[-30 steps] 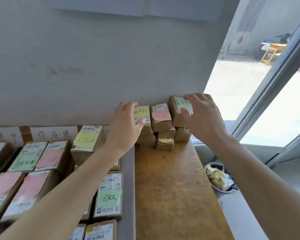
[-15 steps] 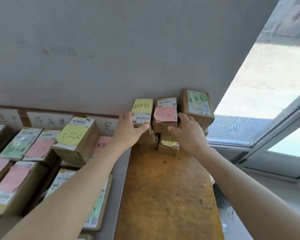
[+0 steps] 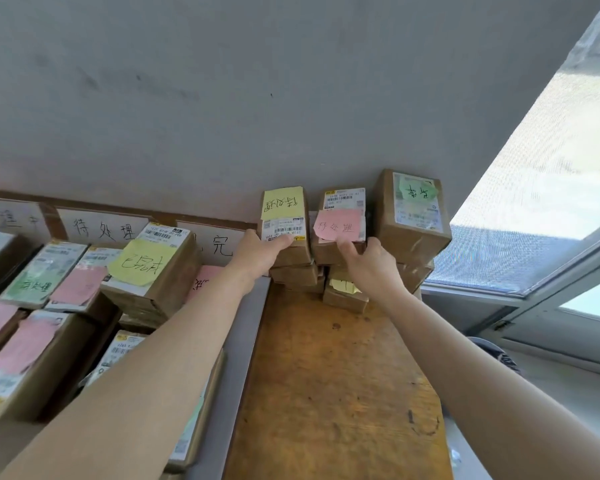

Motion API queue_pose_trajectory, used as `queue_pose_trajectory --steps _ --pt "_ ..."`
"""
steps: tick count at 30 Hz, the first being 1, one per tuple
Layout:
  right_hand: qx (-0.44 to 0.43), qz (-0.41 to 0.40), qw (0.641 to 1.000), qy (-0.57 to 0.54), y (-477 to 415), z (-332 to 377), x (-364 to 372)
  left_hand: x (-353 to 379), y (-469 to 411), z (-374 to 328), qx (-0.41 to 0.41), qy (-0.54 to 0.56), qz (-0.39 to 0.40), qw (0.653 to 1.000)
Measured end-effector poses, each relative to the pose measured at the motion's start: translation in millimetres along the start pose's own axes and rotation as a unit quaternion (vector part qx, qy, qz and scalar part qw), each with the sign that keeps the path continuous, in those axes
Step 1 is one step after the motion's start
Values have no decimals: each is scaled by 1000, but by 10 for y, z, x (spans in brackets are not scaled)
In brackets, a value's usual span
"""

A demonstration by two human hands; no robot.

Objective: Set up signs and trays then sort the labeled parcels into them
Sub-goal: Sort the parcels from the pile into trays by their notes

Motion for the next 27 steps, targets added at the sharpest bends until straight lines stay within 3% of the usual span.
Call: queue_pose_trajectory --steps 9,27 --pt "34 -42 996 -78 -60 61 28 55 -80 136 -33 104 42 993" --pt "-6 -1 979 -204 383 95 -173 -228 440 -5 7 207 52 977"
Point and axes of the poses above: each hand's wrist, its own y-axis away from the middle knuckle, its own x-axis out of the palm, z = x × y, the point moved 3 cm from there along -y, towards the middle knuckle, and after that the axes turned 6 degrees about x, right-handed, at the moved point
